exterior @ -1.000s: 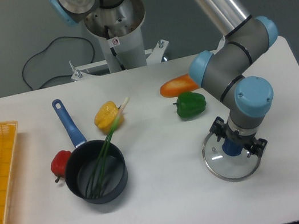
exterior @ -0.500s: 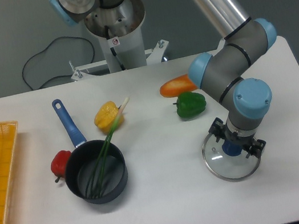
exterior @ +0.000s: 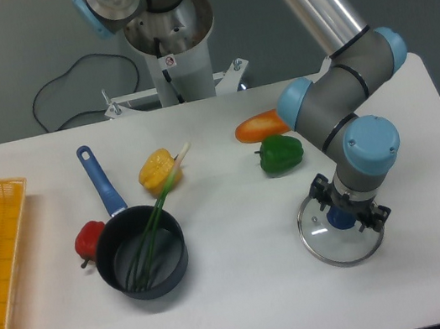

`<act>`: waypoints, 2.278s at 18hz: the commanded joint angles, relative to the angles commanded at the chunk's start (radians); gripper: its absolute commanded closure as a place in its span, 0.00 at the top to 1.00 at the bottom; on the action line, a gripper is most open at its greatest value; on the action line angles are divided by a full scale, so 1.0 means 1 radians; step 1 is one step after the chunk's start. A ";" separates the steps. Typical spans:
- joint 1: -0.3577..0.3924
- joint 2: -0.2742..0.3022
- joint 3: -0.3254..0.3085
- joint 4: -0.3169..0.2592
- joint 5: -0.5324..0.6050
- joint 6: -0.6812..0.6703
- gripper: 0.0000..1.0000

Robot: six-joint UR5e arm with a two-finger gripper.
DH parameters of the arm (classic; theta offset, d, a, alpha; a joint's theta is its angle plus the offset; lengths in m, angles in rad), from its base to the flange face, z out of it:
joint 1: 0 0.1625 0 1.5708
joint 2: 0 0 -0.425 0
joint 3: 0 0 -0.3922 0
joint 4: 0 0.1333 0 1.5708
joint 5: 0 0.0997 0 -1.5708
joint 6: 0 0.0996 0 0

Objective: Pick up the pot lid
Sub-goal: 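Lower the gripper onto the blue knob and close on it, then lift the glass lid by its knob toward the saucepan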

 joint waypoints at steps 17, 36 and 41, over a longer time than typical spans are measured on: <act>-0.002 0.008 0.015 -0.014 0.024 -0.006 0.55; -0.074 0.172 0.057 -0.256 0.012 -0.087 0.55; -0.135 0.212 0.054 -0.256 -0.005 -0.103 0.55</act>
